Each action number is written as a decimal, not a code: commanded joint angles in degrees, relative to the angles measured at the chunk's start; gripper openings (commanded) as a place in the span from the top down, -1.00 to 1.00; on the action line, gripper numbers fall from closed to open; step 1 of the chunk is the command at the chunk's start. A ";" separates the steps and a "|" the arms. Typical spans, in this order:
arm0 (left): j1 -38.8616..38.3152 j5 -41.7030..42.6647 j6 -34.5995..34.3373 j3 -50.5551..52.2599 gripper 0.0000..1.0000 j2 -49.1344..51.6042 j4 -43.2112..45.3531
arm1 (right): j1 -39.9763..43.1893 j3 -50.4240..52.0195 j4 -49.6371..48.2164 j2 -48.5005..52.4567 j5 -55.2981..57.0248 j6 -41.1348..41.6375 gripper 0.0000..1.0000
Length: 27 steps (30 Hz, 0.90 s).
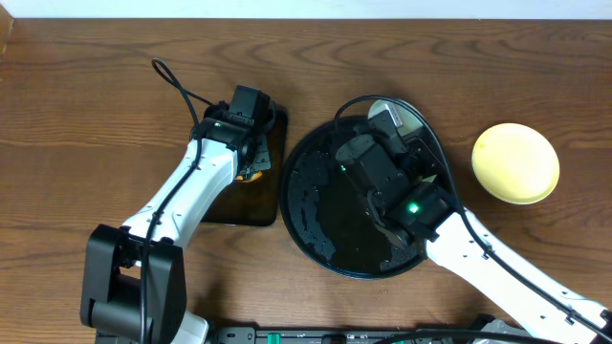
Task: Clean dirty plates on tray and stack at the side
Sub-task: 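Lift the blue plate with the right gripper and stack it on the yellow plate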
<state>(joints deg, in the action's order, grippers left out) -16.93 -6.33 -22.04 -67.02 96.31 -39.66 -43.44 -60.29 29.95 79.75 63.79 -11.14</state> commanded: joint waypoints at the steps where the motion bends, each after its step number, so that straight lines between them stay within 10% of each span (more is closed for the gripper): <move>1: 0.15 -0.11 0.31 0.04 0.84 -1.25 -0.15 | -0.52 -1.57 -0.63 -0.61 3.06 -0.83 0.98; 9: 0.15 -0.11 0.31 0.04 0.85 -1.25 -0.13 | -0.46 -1.57 -1.97 -0.61 5.64 -1.01 0.98; 16: 0.15 -0.11 0.31 0.04 0.85 -1.25 -0.17 | 2.89 -1.57 1.88 -0.61 -7.45 16.00 0.98; 27: 0.15 -0.11 0.31 0.04 0.85 -1.25 -0.17 | 24.68 -1.53 2.89 -0.61 -26.03 30.45 0.98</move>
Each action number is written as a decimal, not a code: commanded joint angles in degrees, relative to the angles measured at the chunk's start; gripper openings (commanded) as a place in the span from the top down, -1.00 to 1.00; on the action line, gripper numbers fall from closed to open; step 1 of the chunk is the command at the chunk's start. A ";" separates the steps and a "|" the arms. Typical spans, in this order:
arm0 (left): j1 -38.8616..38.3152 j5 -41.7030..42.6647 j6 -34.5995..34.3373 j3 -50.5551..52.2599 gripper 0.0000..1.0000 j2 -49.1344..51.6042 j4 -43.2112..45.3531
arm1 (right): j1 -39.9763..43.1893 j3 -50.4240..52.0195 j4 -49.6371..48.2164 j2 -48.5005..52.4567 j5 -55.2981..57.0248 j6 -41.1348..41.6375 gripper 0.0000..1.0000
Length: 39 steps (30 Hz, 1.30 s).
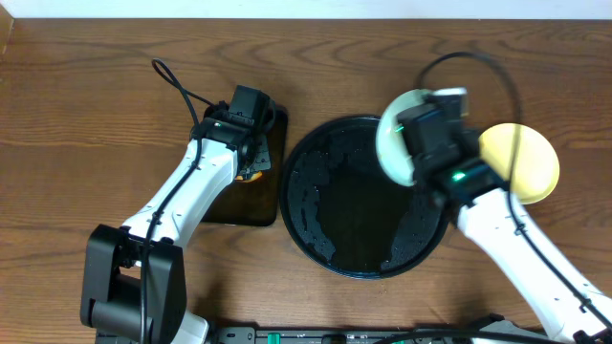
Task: Clean dirty plates on tray and stack at the side
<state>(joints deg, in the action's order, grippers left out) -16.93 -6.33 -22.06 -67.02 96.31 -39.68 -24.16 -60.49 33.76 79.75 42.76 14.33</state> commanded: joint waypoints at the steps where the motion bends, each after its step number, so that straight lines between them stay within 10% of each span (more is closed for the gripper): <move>1: 0.15 -0.11 0.33 0.04 0.85 -1.25 -0.17 | 7.80 -1.36 -1.33 -0.61 -6.69 5.03 0.98; 18: 0.15 -0.11 0.33 0.04 0.85 -1.25 -0.15 | 40.70 -1.22 0.74 2.08 -17.16 11.80 0.98; 27: 0.15 -0.11 0.33 0.04 0.84 -1.25 -0.17 | 43.63 -1.22 0.09 8.87 -22.10 11.78 0.95; 32: 0.15 -0.15 0.37 0.04 0.85 -1.25 -0.13 | 43.63 -1.25 -0.33 8.85 -24.37 11.74 0.44; 39: 0.15 -0.79 5.05 0.04 0.85 -1.25 1.70 | 43.58 -1.25 0.33 8.74 -44.24 4.00 0.35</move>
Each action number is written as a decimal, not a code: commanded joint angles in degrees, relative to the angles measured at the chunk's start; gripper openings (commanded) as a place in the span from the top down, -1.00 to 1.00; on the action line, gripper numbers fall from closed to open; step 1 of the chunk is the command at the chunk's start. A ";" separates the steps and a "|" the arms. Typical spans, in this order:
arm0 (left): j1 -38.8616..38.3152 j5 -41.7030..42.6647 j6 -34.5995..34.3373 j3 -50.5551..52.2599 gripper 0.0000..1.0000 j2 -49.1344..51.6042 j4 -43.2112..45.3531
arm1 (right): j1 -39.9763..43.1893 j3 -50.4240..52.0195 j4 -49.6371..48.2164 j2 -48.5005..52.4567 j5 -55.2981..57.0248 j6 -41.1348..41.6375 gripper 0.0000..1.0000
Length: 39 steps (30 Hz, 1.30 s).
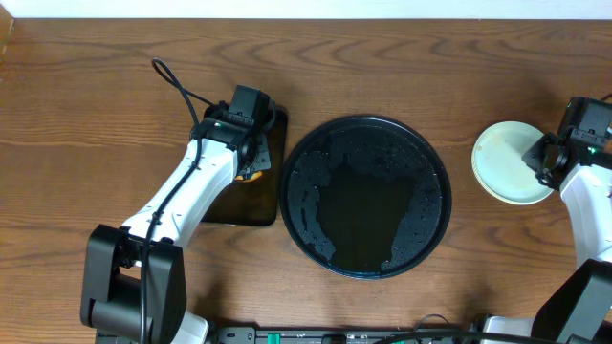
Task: Clean dirty plates on tray and stack at the side
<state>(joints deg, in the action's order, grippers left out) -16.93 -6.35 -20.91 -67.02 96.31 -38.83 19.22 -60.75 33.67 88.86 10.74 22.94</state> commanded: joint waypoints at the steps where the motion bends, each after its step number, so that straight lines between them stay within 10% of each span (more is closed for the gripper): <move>1: 0.26 -0.76 5.14 0.04 0.85 -1.22 1.60 | 0.20 -0.98 0.63 -0.37 -15.65 -5.99 0.35; 16: 5.51 -0.07 8.48 0.37 0.66 6.56 4.85 | -3.58 -0.96 7.78 -0.37 -28.37 -13.40 0.22; 22: 5.51 -0.07 10.86 0.35 -0.24 4.26 5.49 | -4.81 -0.98 7.48 -0.39 -30.01 -15.63 0.11; 30: 5.51 4.68 12.79 0.33 -0.45 -5.70 5.99 | -11.89 -1.03 2.84 -1.70 -29.49 -20.06 0.02; 35: 5.53 4.63 12.72 0.35 -0.55 -9.81 2.51 | -17.55 -1.09 1.57 -3.41 -20.87 -21.79 -0.40; 37: 5.64 4.63 10.69 0.35 -0.56 -11.02 -1.75 | -18.73 -1.09 4.04 -4.31 -17.55 -21.75 -0.99; 39: 5.95 4.68 6.21 0.35 -0.57 -12.17 -6.54 | -18.93 -1.07 6.82 -5.31 -16.79 -21.64 -0.99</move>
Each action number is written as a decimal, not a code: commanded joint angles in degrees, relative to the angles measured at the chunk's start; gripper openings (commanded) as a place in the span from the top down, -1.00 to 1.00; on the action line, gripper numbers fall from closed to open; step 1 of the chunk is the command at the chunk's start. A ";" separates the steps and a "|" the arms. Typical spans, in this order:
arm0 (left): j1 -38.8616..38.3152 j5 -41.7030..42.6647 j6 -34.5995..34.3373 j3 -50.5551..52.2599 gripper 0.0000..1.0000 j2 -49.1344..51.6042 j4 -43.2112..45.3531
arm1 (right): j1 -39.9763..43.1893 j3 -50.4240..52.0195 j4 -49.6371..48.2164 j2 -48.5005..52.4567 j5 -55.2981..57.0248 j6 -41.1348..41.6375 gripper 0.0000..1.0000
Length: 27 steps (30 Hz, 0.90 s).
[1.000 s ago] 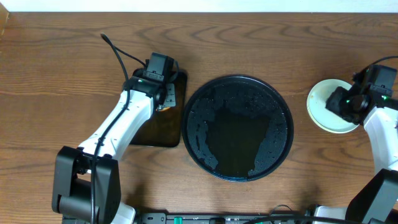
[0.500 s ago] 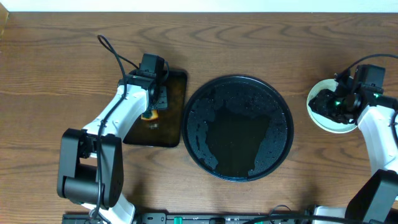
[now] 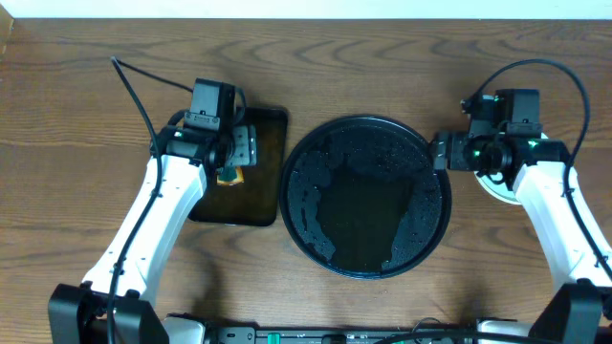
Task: Clean dirty plates on tray and stack at the side
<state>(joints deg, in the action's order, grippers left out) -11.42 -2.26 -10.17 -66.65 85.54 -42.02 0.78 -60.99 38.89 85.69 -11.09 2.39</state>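
Note:
The round black tray (image 3: 363, 196) lies in the middle, wet and with no plate on it. At the right, the pale plate stack (image 3: 499, 193) is almost hidden under my right arm; only a sliver shows. My right gripper (image 3: 441, 153) hangs over the tray's right rim, its fingers apart and nothing between them. My left gripper (image 3: 239, 158) is over the dark rectangular mat (image 3: 251, 205) left of the tray, and an orange-yellow sponge (image 3: 229, 176) shows at its fingers, seemingly held.
A black cable loops from each arm over the wooden table (image 3: 86, 115). The table's far edge meets a white wall (image 3: 306, 8) at the top of the view.
My right gripper has left the plate stack and moved left to the tray's right rim. My left arm has shifted left over the mat, the sponge going with it.
My right gripper was on a pale plate at the tray's back rim. Then it held that plate above the tray's right side, near the yellowish plate. Then the plate lay on the stack. Now that gripper is back by the tray.

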 commanded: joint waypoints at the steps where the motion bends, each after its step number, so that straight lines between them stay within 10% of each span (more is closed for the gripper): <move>1: 0.48 0.61 -4.94 0.00 -0.57 -1.95 -5.20 | -0.46 -0.83 2.67 -2.62 5.07 -0.50 -0.99; 27: -0.22 6.97 -1.68 25.05 -0.58 -49.55 2.01 | -0.44 22.99 7.45 -50.62 10.64 2.25 -0.99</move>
<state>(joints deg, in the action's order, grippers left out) -11.57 4.25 -12.16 -41.91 36.40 -39.77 0.62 -38.59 44.77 35.97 -1.61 3.88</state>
